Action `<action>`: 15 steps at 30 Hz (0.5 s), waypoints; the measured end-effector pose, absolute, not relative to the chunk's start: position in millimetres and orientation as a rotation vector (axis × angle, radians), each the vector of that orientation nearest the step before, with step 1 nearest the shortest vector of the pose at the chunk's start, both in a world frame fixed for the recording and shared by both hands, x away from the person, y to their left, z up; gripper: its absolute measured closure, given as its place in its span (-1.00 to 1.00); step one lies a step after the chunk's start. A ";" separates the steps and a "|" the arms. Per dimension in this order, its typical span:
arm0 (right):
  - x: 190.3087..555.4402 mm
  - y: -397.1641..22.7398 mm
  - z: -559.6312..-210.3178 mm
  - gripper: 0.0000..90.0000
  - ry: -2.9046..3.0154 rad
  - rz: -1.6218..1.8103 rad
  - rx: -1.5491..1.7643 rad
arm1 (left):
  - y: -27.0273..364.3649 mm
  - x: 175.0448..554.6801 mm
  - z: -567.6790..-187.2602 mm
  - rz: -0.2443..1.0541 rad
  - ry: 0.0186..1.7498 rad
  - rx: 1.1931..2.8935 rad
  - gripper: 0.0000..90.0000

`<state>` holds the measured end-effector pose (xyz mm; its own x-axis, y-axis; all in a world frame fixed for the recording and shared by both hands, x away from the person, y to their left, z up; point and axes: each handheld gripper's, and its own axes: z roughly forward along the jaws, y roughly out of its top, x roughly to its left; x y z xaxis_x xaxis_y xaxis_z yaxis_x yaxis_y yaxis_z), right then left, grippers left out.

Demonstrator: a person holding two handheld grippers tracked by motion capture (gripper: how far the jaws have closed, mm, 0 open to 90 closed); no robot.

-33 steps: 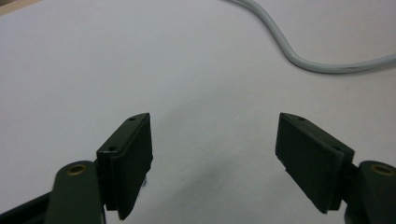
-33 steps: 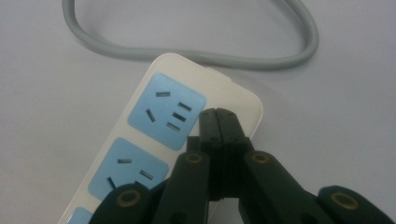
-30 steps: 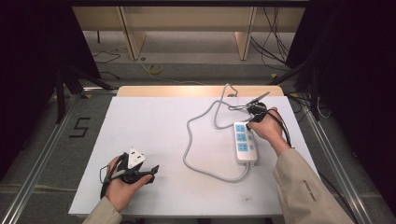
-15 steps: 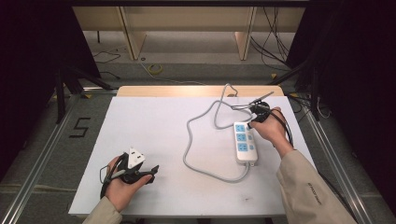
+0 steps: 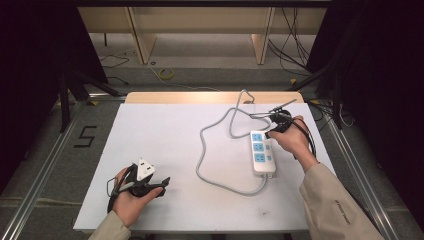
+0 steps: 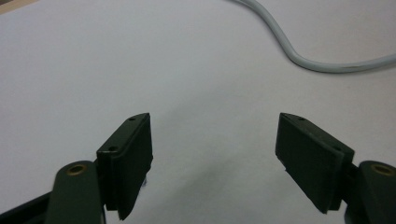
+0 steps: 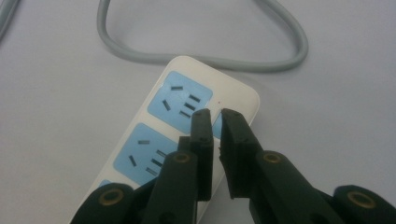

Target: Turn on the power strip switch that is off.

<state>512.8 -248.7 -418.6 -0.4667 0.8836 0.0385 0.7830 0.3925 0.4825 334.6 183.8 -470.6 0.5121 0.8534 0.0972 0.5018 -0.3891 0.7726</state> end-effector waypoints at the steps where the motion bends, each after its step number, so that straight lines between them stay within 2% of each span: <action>1: 512.2 -249.1 -418.2 0.86 2.429 0.655 1.474 | 183.6 334.5 -470.6 0.645 1.103 2.057 -0.40; 15: 499.1 -253.5 -417.4 0.80 2.429 0.681 1.450 | 183.7 334.4 -470.6 0.645 1.104 2.056 -0.40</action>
<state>499.1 -253.5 -417.4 -0.4832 0.8747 0.0382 0.7670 0.4018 0.5003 334.4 183.7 -470.6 0.5118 0.8538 0.0953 0.5026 -0.3875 0.7728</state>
